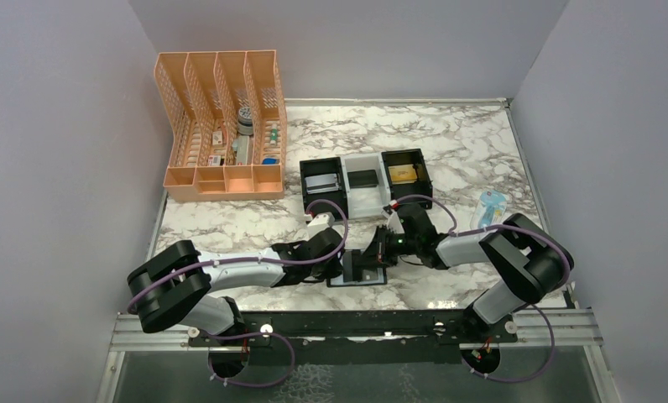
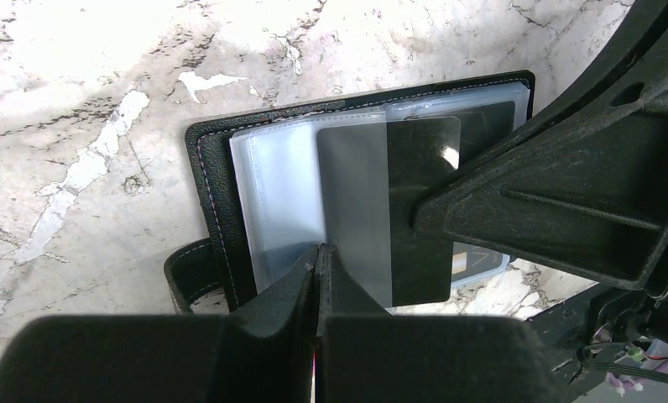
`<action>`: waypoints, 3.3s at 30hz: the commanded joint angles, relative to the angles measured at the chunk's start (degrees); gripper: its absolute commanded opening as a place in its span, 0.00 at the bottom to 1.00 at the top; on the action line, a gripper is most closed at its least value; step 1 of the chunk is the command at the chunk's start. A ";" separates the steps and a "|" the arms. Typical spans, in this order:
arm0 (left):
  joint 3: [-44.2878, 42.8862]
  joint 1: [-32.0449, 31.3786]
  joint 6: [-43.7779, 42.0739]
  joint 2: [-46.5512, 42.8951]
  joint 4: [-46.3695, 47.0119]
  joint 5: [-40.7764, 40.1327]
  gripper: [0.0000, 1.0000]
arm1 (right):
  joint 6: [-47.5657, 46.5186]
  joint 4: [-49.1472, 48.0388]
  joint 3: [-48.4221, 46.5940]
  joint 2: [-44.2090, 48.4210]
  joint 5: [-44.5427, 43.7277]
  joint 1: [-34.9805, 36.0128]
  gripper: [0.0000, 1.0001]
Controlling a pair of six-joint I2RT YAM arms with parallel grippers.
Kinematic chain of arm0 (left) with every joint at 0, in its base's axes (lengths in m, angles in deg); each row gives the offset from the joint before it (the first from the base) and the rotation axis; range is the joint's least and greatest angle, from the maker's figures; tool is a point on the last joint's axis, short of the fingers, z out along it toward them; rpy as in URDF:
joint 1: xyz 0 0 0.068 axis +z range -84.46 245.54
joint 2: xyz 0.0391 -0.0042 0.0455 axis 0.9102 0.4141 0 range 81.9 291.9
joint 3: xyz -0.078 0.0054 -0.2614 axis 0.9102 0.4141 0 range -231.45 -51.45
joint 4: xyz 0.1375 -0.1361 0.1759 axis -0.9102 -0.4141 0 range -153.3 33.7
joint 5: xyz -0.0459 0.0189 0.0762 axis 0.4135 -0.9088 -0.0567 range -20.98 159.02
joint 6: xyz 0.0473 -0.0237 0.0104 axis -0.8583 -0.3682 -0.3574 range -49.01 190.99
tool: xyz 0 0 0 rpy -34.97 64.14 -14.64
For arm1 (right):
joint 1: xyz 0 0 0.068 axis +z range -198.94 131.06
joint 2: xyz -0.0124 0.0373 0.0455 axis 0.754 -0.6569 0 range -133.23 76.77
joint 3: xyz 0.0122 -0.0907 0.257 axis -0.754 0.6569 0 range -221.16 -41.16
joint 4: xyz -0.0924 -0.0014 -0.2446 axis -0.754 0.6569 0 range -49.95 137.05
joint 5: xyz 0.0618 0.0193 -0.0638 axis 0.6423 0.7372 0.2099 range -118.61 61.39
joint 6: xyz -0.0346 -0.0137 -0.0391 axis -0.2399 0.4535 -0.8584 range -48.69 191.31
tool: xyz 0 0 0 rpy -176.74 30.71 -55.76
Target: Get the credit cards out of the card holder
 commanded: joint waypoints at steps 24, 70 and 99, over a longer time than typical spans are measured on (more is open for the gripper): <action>-0.08 0.15 -1.36 -1.63 -4.39 -2.46 0.00 | -8.57 12.39 -2.46 7.51 -6.89 -0.35 0.01; -5.98 24.07 -22.12 -22.88 -22.78 0.50 0.99 | -60.64 6.12 -12.67 24.92 -34.00 -0.92 0.01; -12.24 29.07 -33.12 -23.50 -31.56 -8.78 0.99 | -98.35 2.53 -24.66 -2.97 -28.95 -1.05 0.01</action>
